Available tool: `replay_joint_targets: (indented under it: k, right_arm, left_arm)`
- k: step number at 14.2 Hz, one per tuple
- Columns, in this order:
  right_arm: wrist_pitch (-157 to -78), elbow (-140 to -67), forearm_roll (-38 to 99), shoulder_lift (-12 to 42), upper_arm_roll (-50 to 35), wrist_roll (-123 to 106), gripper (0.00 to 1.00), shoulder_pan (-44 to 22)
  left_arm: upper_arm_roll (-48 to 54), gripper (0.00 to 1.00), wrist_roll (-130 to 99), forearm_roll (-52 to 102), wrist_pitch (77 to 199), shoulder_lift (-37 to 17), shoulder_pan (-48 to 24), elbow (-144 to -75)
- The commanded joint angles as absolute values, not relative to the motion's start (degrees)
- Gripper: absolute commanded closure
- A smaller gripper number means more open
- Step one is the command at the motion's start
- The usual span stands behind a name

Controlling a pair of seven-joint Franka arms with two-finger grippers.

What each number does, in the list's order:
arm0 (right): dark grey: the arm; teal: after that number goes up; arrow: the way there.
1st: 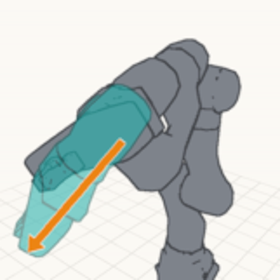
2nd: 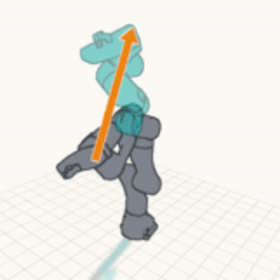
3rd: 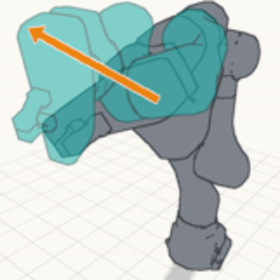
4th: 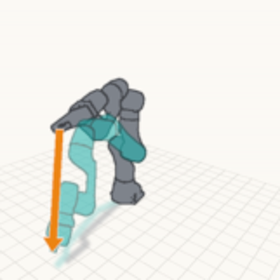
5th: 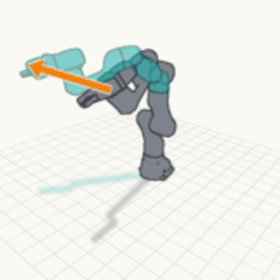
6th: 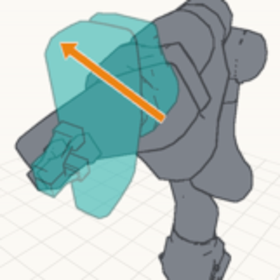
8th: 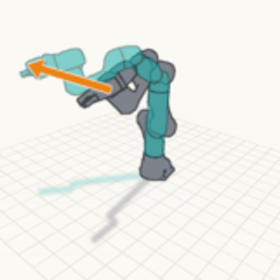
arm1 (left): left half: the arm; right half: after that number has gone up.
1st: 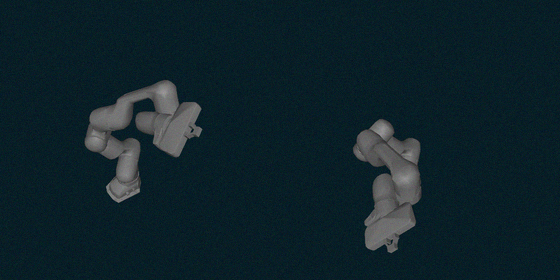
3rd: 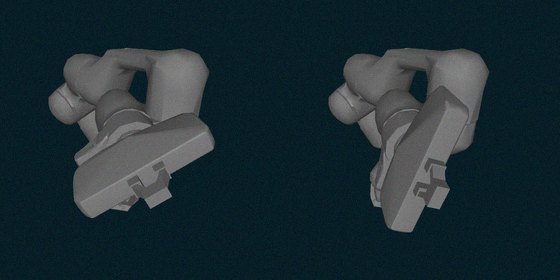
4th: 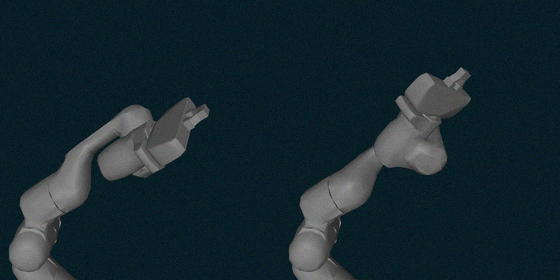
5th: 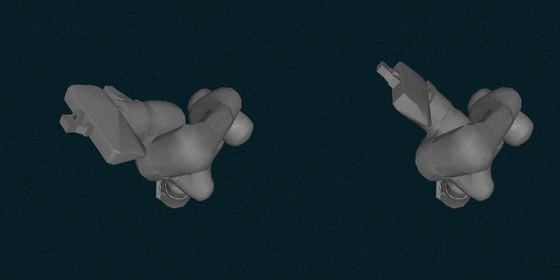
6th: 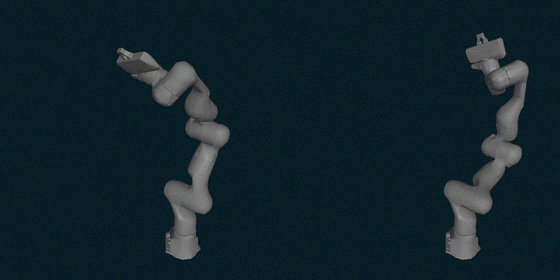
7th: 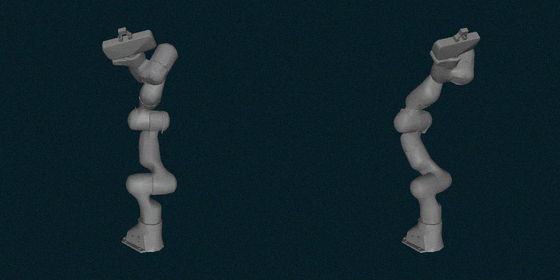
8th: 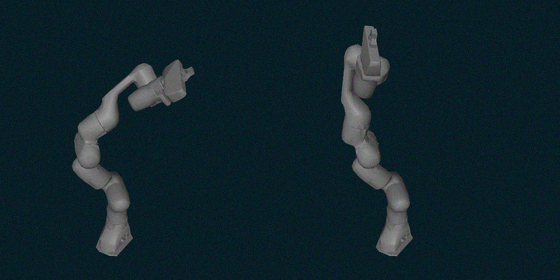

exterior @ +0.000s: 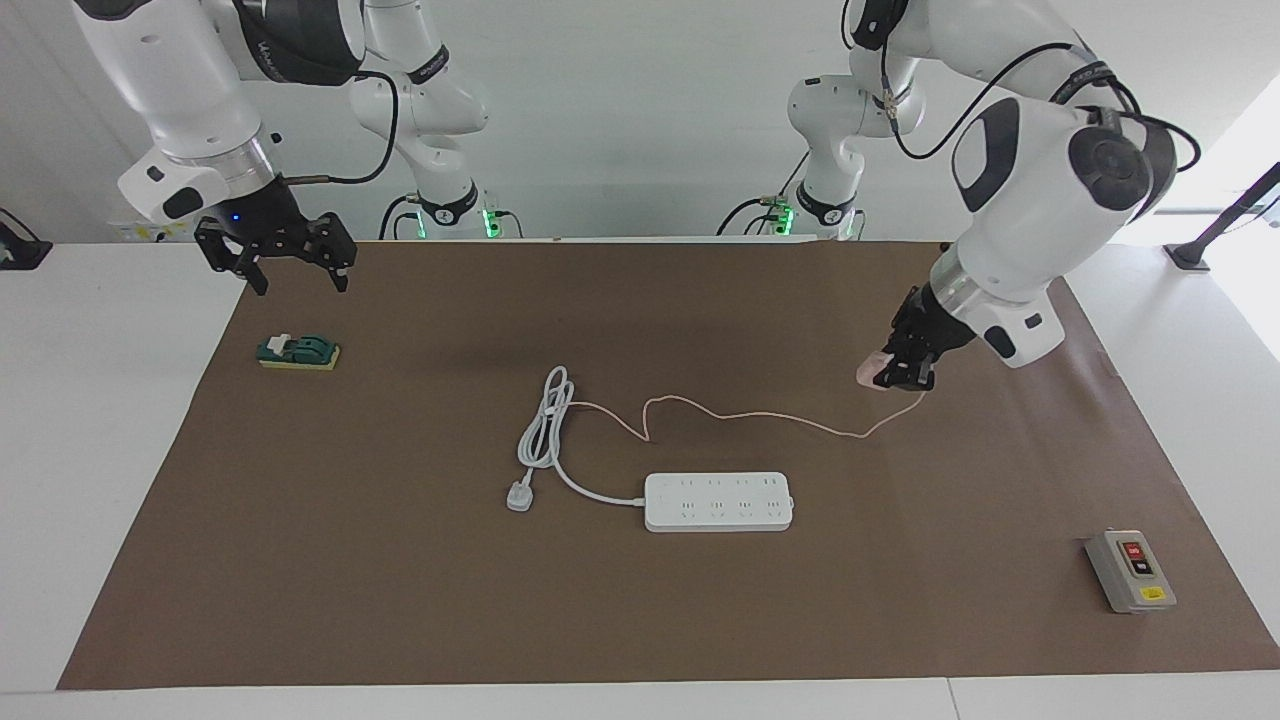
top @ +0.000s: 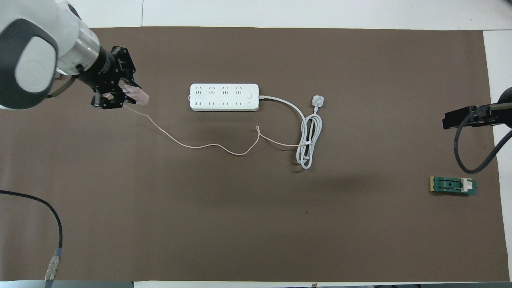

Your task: Plug charger into power strip

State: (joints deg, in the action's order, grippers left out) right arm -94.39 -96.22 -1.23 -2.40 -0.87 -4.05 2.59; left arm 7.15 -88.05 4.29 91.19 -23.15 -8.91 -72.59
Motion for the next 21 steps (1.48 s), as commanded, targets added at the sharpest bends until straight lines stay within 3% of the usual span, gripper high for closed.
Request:
replay_joint_targets:
  k: [1,5,16,21]
  right_arm:
    - [-93.1,-96.7,-1.1,-3.2,-1.0,-3.0,0.00,2.6]
    - [-90.4,-96.6,-1.1,-3.3,-1.1,-2.3,0.00,2.6]
    - [-89.5,-96.4,-1.4,-3.5,-1.1,-2.5,0.00,2.7]
    - [-89.4,-96.5,-1.4,-3.5,-1.1,-2.3,0.00,3.2]
  left_arm:
    - [6.6,1.00,-98.5,0.0,97.8,-27.5,-12.8,-73.2]
    - [6.6,1.00,-103.9,-2.6,103.0,-33.4,-14.9,-73.3]
    - [6.6,1.00,-109.9,-3.6,113.5,-33.2,-17.5,-80.8]
    - [6.6,1.00,-110.7,-3.6,114.2,-33.3,-17.9,-80.9]
